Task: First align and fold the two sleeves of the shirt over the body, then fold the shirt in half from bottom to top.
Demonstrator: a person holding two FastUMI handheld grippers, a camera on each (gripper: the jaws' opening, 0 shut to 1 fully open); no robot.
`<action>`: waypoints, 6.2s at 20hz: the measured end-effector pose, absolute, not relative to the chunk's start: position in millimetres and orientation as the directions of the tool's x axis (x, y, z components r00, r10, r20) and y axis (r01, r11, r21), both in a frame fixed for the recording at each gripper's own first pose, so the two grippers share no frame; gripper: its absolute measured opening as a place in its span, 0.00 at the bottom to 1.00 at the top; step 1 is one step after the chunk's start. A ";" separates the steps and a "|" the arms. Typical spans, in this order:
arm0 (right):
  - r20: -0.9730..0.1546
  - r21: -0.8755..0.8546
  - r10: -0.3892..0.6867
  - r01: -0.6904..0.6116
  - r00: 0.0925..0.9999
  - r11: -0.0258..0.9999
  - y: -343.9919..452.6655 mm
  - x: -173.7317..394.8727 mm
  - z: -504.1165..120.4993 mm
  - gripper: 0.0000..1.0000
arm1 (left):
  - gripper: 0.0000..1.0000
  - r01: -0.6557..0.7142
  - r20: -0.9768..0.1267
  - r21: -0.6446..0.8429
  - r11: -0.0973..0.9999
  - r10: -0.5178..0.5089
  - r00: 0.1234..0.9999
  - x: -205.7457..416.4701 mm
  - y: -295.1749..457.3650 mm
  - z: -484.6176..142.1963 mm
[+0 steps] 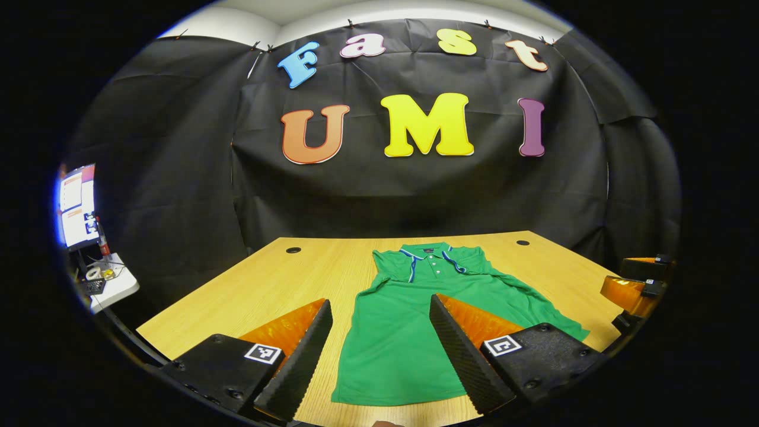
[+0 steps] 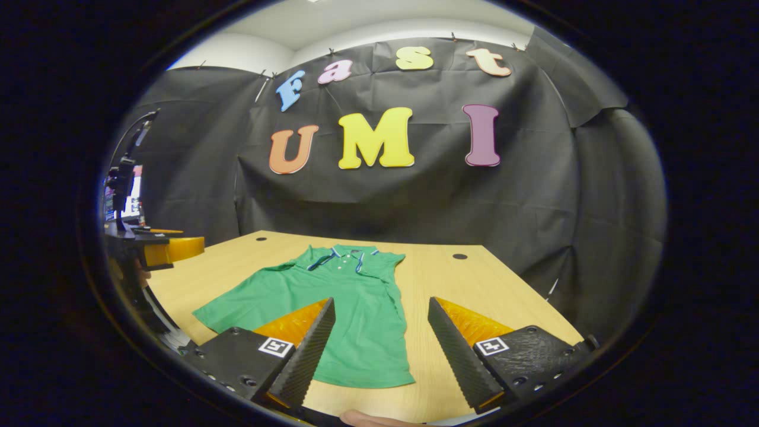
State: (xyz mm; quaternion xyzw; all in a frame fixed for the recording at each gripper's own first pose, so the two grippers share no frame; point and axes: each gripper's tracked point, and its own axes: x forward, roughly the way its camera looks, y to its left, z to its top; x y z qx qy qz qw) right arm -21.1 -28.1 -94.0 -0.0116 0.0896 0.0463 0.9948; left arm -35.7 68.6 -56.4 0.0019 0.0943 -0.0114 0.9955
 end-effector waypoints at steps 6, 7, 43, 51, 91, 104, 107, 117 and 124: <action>-0.099 -0.087 0.058 -0.067 0.993 0.994 -24.8 -21.6 -73.3 0.95 | 1.00 0.018 -0.184 -0.017 1.000 -0.021 0.983 -32.8 80.3 -64.7; -0.105 -0.087 0.063 -0.072 0.993 0.994 -23.4 -22.8 -77.2 0.95 | 1.00 0.022 -0.196 -0.028 0.999 -0.027 0.980 -31.1 79.6 -70.2; -0.405 0.042 0.147 -0.142 0.903 0.989 -18.8 3.4 -212.1 0.00 | 0.06 0.088 -0.433 0.006 0.996 -0.077 0.898 -30.9 88.4 -196.5; -0.275 -0.053 0.132 -0.152 0.952 0.987 -10.4 8.4 -151.4 0.00 | 0.06 0.102 -0.327 0.041 0.994 -0.083 0.941 -23.9 83.9 -144.9; -0.210 -0.229 -0.182 0.133 0.961 0.964 -11.2 501.8 -110.1 0.32 | 0.11 0.107 -0.313 0.005 0.994 -0.100 0.945 456.6 71.1 -137.0; -0.187 -0.147 -0.135 0.108 0.973 0.983 -14.4 389.3 -45.3 0.95 | 1.00 0.054 -0.263 -0.052 0.997 -0.066 0.962 340.8 64.4 -68.1; -0.131 -0.150 -0.102 0.082 0.986 0.985 -4.5 342.5 -16.5 0.95 | 1.00 0.053 -0.234 -0.043 0.998 -0.062 0.970 295.3 66.6 -45.8; 0.016 -0.107 -0.003 0.004 1.000 0.994 16.3 159.0 43.3 0.95 | 1.00 0.101 -0.098 -0.036 0.994 -0.105 0.990 127.5 35.2 7.3; 0.040 -0.081 0.007 -0.004 0.999 0.997 4.5 42.0 38.6 0.95 | 1.00 0.141 -0.050 0.055 0.988 -0.138 0.989 19.6 4.0 31.8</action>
